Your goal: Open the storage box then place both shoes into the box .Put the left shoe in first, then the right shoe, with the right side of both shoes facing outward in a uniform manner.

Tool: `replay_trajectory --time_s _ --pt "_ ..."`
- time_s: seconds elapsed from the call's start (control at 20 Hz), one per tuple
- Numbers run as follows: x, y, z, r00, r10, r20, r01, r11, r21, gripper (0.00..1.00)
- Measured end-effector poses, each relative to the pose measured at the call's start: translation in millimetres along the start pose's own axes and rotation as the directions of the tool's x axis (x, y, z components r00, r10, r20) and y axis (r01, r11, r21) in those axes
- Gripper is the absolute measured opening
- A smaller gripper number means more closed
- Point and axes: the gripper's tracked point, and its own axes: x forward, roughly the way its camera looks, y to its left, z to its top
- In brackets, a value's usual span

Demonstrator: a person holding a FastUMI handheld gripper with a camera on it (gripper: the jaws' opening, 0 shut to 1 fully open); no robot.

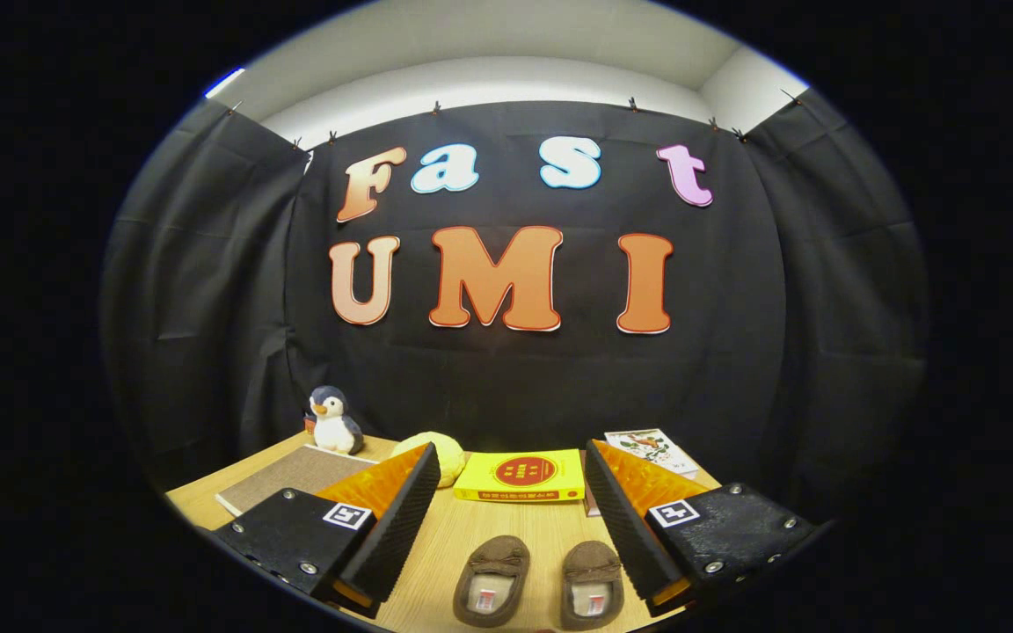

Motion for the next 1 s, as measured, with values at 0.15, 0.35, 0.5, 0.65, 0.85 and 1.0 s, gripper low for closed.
replay_trajectory --time_s 0.15,0.35,0.5,0.65,0.85,1.0 --pt "4.8 22.3 -25.0 0.993 0.103 -0.065 -0.095 0.988 0.119 0.99" --pt "11.3 51.2 -71.7 0.943 0.285 -0.170 -0.201 0.898 0.392 0.99" --pt "14.7 73.2 -102.8 0.870 0.437 -0.229 -0.218 0.757 0.616 0.98" --pt "19.7 90.3 -124.9 0.804 0.552 -0.222 -0.204 0.607 0.768 0.98" --pt "21.0 119.0 -143.9 0.709 0.682 -0.182 -0.200 0.441 0.875 0.98" --pt "23.1 136.2 -158.5 0.634 0.753 -0.175 -0.199 0.377 0.905 0.98"
